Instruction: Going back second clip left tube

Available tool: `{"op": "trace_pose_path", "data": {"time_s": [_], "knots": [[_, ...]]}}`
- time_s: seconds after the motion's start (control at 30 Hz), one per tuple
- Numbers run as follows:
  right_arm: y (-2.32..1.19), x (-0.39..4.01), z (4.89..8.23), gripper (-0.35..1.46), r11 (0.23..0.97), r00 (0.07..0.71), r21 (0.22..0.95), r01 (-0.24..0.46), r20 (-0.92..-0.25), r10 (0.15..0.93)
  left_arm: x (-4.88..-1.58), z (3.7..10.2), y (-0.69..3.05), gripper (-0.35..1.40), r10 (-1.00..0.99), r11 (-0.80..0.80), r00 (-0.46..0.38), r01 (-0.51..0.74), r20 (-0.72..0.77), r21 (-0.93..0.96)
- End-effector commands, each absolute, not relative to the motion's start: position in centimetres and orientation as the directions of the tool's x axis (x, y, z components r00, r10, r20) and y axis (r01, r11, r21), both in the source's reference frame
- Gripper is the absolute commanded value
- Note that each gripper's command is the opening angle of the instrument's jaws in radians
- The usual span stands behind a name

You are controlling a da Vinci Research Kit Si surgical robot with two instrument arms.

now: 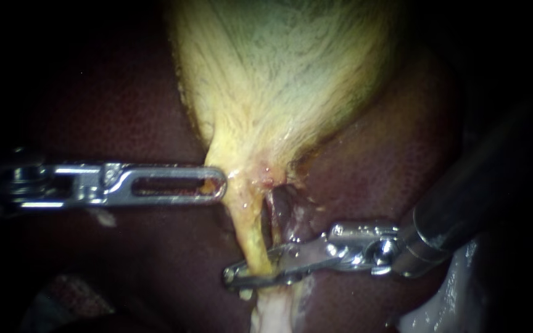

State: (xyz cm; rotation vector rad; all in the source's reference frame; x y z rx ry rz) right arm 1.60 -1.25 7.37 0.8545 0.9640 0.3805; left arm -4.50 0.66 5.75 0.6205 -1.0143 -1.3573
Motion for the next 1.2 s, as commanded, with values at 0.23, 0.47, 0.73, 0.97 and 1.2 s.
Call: {"op": "trace_pose_path", "data": {"time_s": [0.23, 0.47, 0.73, 0.97, 1.2], "knots": [[-1.27, 1.62, 7.36, -0.20, 0.626, 0.539, 0.775, 0.080, -0.562, 0.627, -4.49, 5.75, 0.66, -0.35, -0.970, 0.158, -0.085, 0.493, 0.228, 0.855], [-1.28, 1.73, 7.34, 0.51, 0.627, 0.483, 0.772, 0.107, -0.591, 0.645, -4.48, 5.75, 0.66, -0.35, -0.970, 0.158, -0.085, 0.493, 0.228, 0.855], [-1.24, 1.79, 7.29, 0.60, 0.733, 0.420, 0.657, 0.176, -0.724, 0.547, -4.47, 5.75, 0.65, -0.35, -0.970, 0.158, -0.085, 0.493, 0.228, 0.855], [-1.16, 1.69, 7.28, 0.60, 0.787, 0.405, 0.582, 0.206, -0.783, 0.472, -4.45, 5.74, 0.65, -0.35, -0.970, 0.159, -0.084, 0.493, 0.228, 0.856], [-1.10, 1.37, 7.26, 0.60, 0.805, 0.399, 0.559, 0.199, -0.797, 0.454, -4.43, 5.75, 0.64, -0.35, -0.970, 0.159, -0.084, 0.492, 0.229, 0.856]]}}
